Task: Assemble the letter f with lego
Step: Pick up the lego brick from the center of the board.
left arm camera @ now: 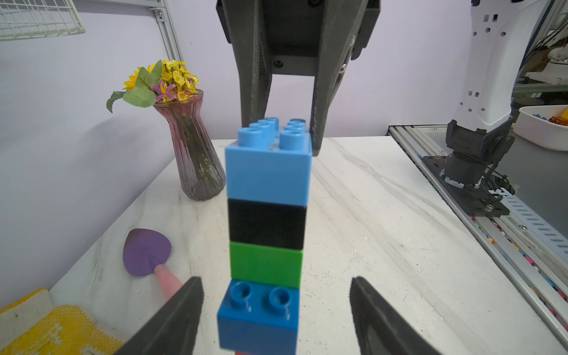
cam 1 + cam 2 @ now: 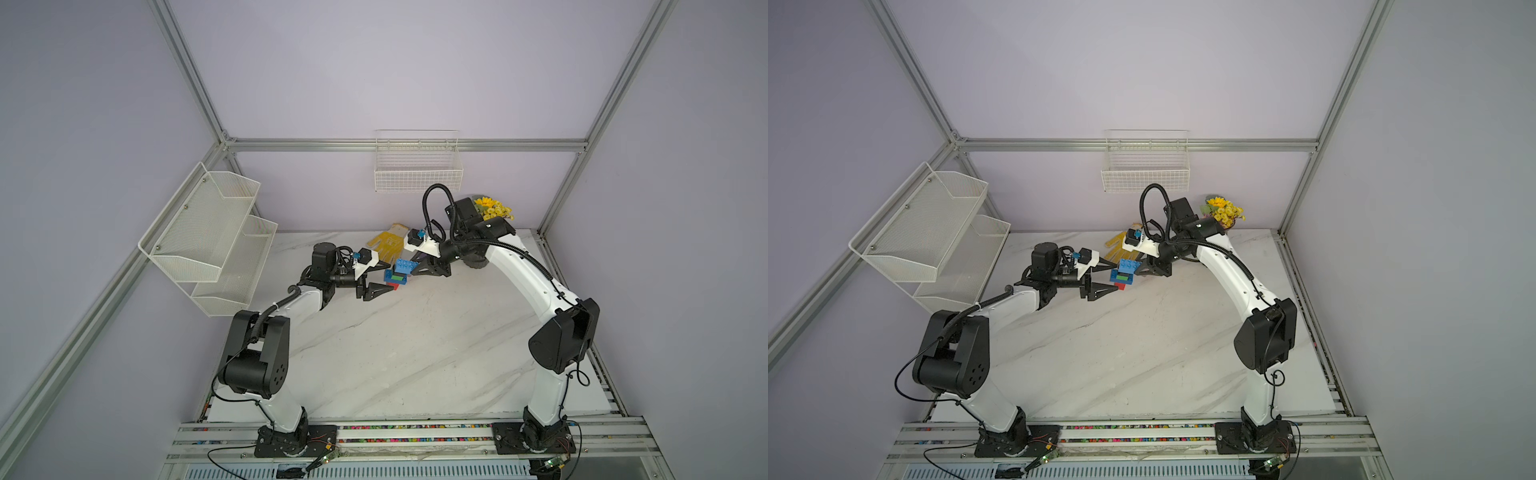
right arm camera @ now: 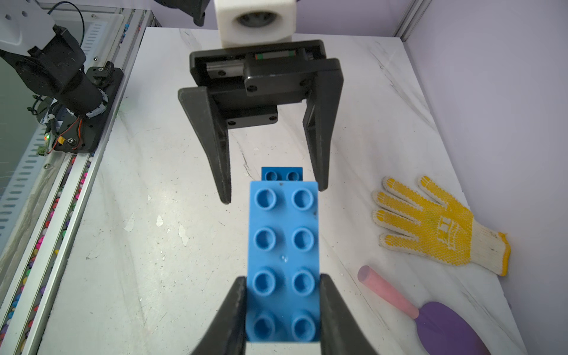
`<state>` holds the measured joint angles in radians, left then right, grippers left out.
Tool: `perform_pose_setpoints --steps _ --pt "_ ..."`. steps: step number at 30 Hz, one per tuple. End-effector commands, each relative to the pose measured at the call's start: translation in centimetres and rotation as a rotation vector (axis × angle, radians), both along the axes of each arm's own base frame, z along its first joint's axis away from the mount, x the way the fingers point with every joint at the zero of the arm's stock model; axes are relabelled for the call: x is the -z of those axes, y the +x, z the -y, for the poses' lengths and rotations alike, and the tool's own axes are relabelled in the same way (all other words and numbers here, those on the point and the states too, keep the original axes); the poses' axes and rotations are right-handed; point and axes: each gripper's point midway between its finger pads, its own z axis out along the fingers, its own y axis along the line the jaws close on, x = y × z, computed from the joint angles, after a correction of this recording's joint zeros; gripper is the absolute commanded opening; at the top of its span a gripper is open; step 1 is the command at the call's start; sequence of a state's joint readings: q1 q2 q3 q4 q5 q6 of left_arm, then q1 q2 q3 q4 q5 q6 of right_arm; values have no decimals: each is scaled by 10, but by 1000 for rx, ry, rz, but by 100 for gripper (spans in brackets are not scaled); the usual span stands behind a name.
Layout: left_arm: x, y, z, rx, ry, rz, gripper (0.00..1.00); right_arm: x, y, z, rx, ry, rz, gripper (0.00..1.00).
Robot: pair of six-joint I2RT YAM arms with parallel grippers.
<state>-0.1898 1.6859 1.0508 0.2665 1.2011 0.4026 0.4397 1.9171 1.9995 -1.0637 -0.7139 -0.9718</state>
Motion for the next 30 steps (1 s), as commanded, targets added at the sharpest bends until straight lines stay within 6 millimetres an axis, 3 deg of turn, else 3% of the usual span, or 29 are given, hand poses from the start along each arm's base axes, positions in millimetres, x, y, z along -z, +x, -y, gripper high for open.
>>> perform_pose_setpoints --steps 1,30 --pt "-11 0 0 32 -16 31 72 -7 -6 -8 -46 25 1 23" --pt "-3 3 1 46 -10 -23 45 -10 -5 -10 -54 33 17 23"
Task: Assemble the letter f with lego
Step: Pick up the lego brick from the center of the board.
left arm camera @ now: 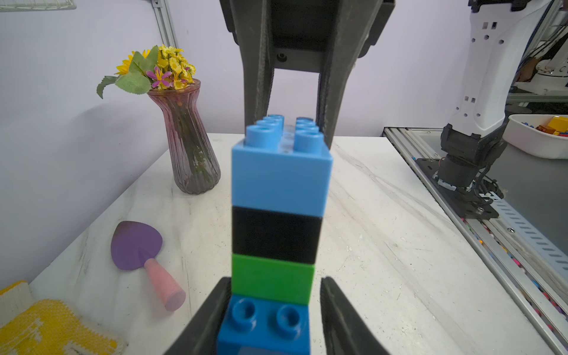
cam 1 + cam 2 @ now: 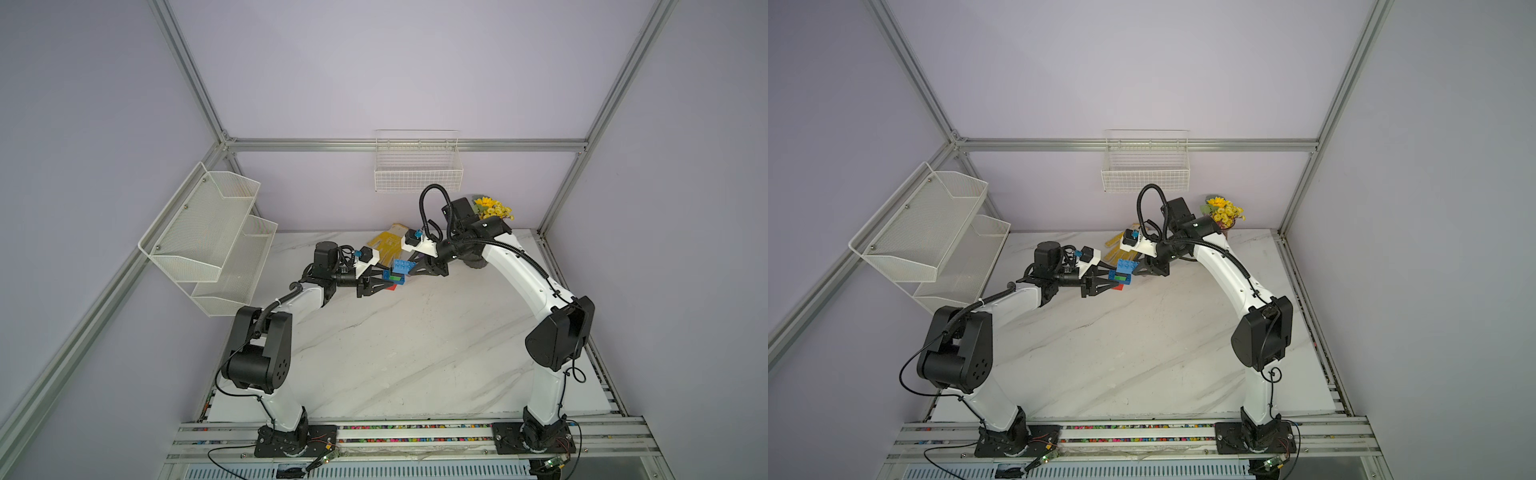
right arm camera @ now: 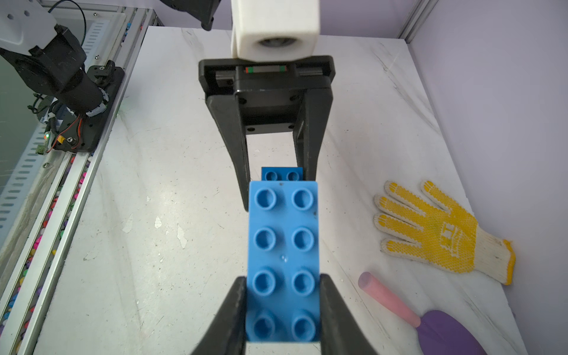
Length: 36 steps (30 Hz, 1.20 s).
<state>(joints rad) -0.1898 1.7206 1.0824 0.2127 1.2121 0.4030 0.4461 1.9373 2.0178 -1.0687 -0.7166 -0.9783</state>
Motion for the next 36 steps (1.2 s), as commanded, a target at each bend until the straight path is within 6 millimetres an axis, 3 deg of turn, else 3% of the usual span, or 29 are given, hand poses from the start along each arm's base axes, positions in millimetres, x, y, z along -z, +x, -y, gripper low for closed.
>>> perform_pose_setpoints --steps 1,15,21,27,36 --pt "-12 -1 0 37 -18 34 44 -13 -6 -6 -42 36 21 23" --pt "-10 -3 0 44 -4 33 38 -13 -6 -6 -37 37 13 27" --pt "-11 -3 1 45 1 40 36 -13 -6 -6 -35 38 13 45" --pt "-11 -3 0 46 6 41 32 -14 -6 -6 -31 38 15 53" --pt "-7 -3 0 46 11 23 30 -15 0 -5 -3 40 41 93"
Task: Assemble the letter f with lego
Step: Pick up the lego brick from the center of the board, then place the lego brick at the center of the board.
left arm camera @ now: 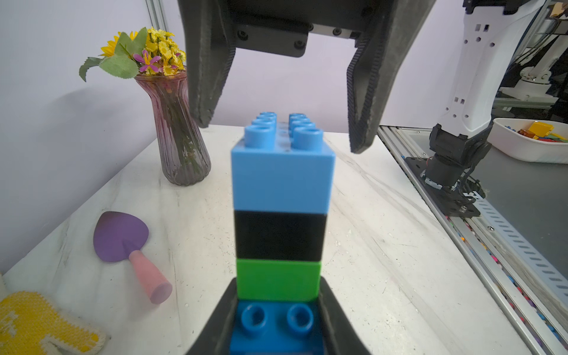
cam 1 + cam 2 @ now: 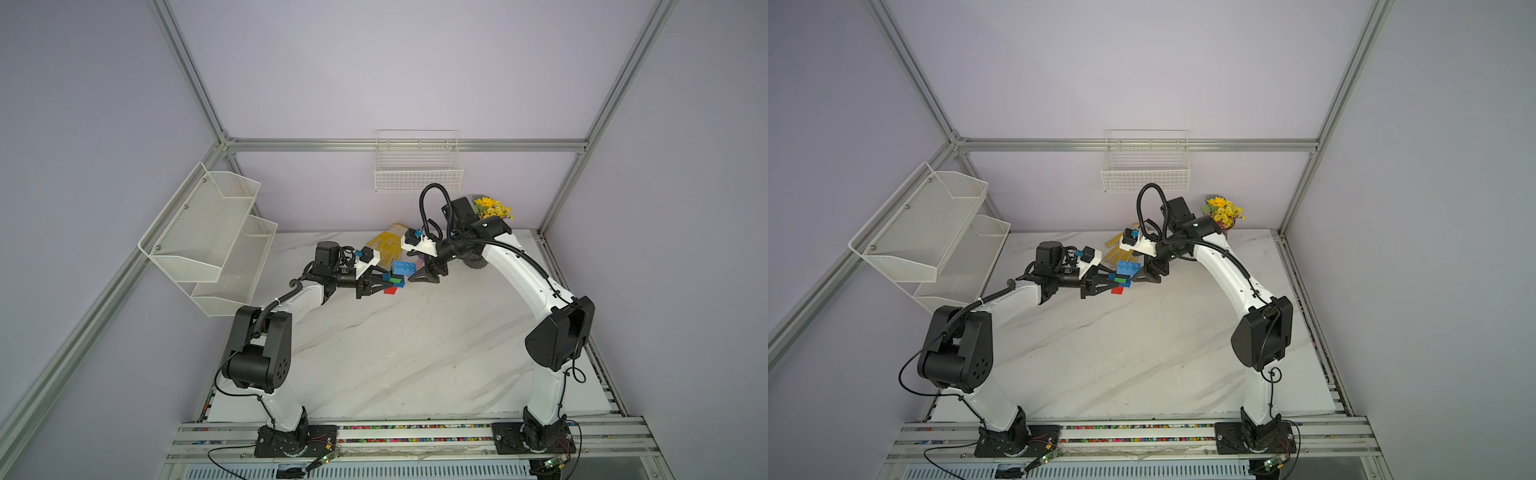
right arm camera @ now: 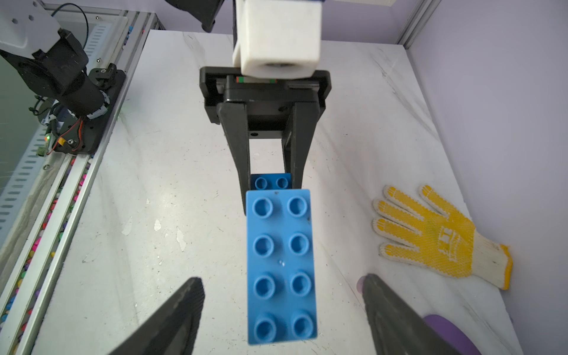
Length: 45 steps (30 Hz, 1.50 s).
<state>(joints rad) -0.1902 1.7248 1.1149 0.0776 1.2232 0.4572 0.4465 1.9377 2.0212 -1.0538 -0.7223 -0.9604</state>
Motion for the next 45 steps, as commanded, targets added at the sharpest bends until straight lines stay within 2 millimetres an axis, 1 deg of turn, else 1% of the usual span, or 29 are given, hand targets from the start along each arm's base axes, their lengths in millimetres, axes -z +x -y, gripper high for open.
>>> perform_pose_setpoints --steps 1,4,8,10,15,18,22,29,33,37,45 --pt "-11 1 1 30 -13 67 30 -13 -1 -3 -6 29 49 97" --pt "-6 1 2 38 -23 16 30 -16 0 -2 13 37 71 97" --pt "2 11 4 -4 -41 -106 28 -15 2 0 44 40 86 97" --pt "6 15 6 -29 -56 -152 29 -13 1 2 60 43 91 97" --pt "17 26 10 -117 -97 -284 29 -10 -5 7 92 56 90 97" --pt "26 29 15 -151 -122 -377 31 -7 -10 11 108 59 84 97" --pt "39 26 19 -179 -183 -538 36 -4 -19 17 135 67 91 97" --pt "61 20 23 -222 -301 -770 37 2 -35 27 168 73 74 97" --pt "79 15 24 -263 -294 -868 37 9 -47 32 182 77 49 97" --pt "93 11 23 -305 -272 -927 36 13 -56 37 197 89 37 97" --pt "111 9 21 -354 -237 -1007 36 17 -66 40 210 106 16 97"
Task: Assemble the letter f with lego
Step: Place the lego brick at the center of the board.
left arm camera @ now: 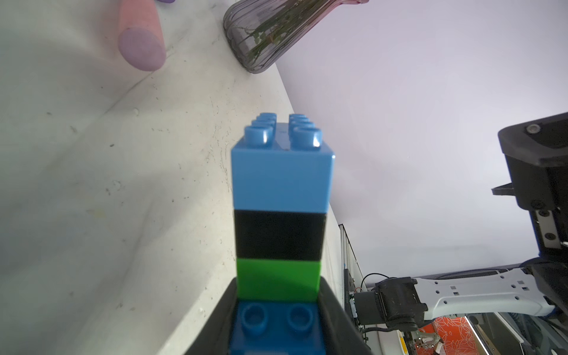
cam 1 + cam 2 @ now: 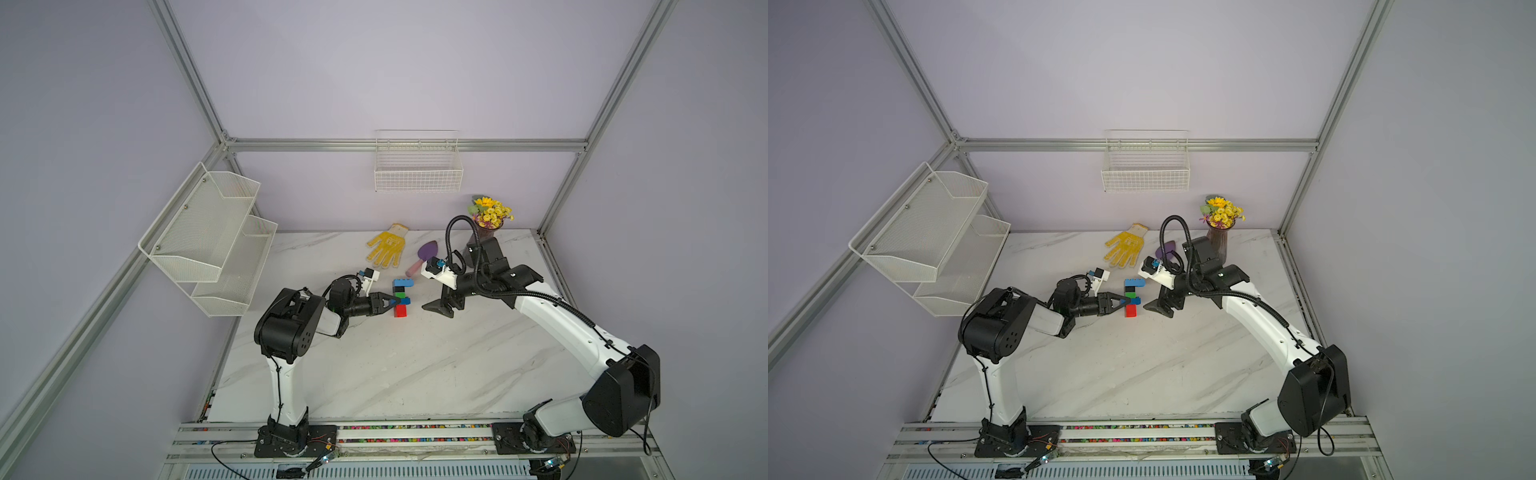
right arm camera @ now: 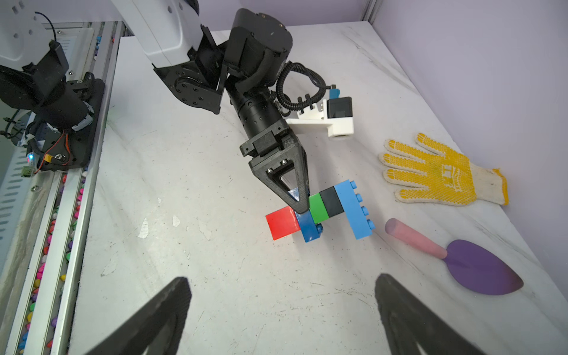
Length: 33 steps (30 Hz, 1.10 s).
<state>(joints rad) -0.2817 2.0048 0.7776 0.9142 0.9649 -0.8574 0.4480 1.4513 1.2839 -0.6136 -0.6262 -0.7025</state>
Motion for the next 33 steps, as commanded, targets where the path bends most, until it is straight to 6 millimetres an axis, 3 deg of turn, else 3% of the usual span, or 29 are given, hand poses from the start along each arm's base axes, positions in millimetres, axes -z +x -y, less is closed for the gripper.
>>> perform_pose_setpoints --steps 1,21,33 --pt "-14 4 1 -10 -12 27 36 -12 -2 -4 -3 44 20 97" --pt "1 10 5 14 23 -34 44 -10 1 -5 8 50 7 97" --pt "13 -5 0 39 101 -80 45 -10 3 -7 8 59 1 97"
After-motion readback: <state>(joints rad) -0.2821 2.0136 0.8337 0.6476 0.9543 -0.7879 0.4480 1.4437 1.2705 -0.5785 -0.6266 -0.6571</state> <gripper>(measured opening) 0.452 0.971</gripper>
